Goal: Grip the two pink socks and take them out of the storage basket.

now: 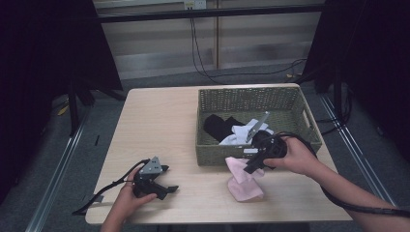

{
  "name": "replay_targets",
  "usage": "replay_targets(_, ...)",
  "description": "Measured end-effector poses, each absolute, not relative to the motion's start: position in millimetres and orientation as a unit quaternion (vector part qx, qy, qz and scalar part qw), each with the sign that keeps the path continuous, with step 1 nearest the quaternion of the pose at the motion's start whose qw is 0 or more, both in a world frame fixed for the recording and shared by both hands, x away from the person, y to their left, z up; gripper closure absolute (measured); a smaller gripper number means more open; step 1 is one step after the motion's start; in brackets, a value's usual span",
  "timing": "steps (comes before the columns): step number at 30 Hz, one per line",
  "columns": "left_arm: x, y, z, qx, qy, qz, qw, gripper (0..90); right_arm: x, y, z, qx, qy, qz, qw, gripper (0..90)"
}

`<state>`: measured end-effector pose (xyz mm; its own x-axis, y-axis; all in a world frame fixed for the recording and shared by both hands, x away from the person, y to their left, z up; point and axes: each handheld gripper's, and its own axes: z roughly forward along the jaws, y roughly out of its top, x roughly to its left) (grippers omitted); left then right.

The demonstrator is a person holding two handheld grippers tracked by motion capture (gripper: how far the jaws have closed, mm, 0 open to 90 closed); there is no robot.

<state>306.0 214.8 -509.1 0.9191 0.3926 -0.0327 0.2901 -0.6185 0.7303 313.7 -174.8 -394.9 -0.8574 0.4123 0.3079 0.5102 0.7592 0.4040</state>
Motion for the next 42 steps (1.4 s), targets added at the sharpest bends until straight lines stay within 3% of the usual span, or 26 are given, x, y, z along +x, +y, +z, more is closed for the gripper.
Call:
replay_targets(15,306,215,-509,0.896,0.193,0.065,0.395,13.8,310,-184,-390,-0.252,-0.925,-0.265,0.101,51.7)
replay_targets(28,306,215,-509,0.896,0.192,0.065,0.395,13.8,299,-208,-397,-0.251,-0.929,-0.267,0.051,32.9)
replay_targets(42,306,215,-509,0.896,0.192,0.065,0.395,13.8,288,-234,-413,-0.274,-0.921,-0.276,0.027,25.7)
